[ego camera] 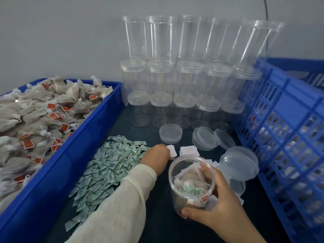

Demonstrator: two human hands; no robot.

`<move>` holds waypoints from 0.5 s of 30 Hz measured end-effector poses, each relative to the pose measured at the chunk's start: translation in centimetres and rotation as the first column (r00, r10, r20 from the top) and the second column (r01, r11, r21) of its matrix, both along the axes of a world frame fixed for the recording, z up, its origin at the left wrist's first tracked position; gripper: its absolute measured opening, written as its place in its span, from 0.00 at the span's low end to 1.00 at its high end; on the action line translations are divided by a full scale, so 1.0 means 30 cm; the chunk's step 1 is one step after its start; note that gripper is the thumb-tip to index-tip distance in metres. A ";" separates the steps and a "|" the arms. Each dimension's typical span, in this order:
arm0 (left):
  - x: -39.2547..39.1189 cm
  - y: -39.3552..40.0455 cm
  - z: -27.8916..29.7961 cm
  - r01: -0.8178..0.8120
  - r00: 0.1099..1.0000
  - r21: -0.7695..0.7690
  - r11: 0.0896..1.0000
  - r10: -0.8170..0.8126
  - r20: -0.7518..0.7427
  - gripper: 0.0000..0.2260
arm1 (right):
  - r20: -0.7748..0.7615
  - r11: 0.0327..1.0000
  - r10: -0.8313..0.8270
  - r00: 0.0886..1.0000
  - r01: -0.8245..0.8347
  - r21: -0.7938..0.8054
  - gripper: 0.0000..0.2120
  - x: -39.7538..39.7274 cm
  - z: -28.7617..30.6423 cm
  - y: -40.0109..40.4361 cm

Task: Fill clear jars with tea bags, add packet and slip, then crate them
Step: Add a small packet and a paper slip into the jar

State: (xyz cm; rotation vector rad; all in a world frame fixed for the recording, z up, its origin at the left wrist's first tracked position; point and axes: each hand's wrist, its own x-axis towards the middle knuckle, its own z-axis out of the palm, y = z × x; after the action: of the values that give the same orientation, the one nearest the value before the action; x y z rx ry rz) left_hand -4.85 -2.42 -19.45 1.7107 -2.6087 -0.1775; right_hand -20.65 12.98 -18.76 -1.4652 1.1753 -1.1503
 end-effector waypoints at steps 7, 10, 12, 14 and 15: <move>0.007 -0.043 0.033 -0.004 1.000 0.059 0.998 0.004 0.007 0.09 | 0.003 1.000 -0.003 1.000 0.003 0.019 0.45 0.008 -0.009 -0.006; 0.004 -0.047 0.035 -0.002 1.000 0.015 1.000 0.002 0.012 0.09 | -0.020 1.000 -0.009 1.000 0.010 0.027 0.44 0.006 -0.007 -0.008; 0.002 -0.046 0.035 -0.003 1.000 -0.010 1.000 0.004 0.014 0.10 | -0.023 0.999 -0.012 1.000 0.013 0.031 0.44 0.003 -0.007 -0.009; 0.001 -0.046 0.034 -0.015 1.000 -0.027 1.000 0.016 0.021 0.10 | -0.023 0.999 -0.010 1.000 0.011 0.036 0.44 0.002 -0.007 -0.008; 0.002 -0.047 0.033 -0.022 0.999 -0.039 0.999 0.022 0.024 0.10 | -0.024 0.999 -0.009 1.000 0.010 0.040 0.45 0.002 -0.008 -0.008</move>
State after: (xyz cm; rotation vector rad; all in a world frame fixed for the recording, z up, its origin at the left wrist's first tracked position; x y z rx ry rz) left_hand -4.80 -3.82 -18.47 1.7396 -2.5914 -0.1062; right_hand -20.60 12.74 -19.00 -1.4481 1.2165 -1.1126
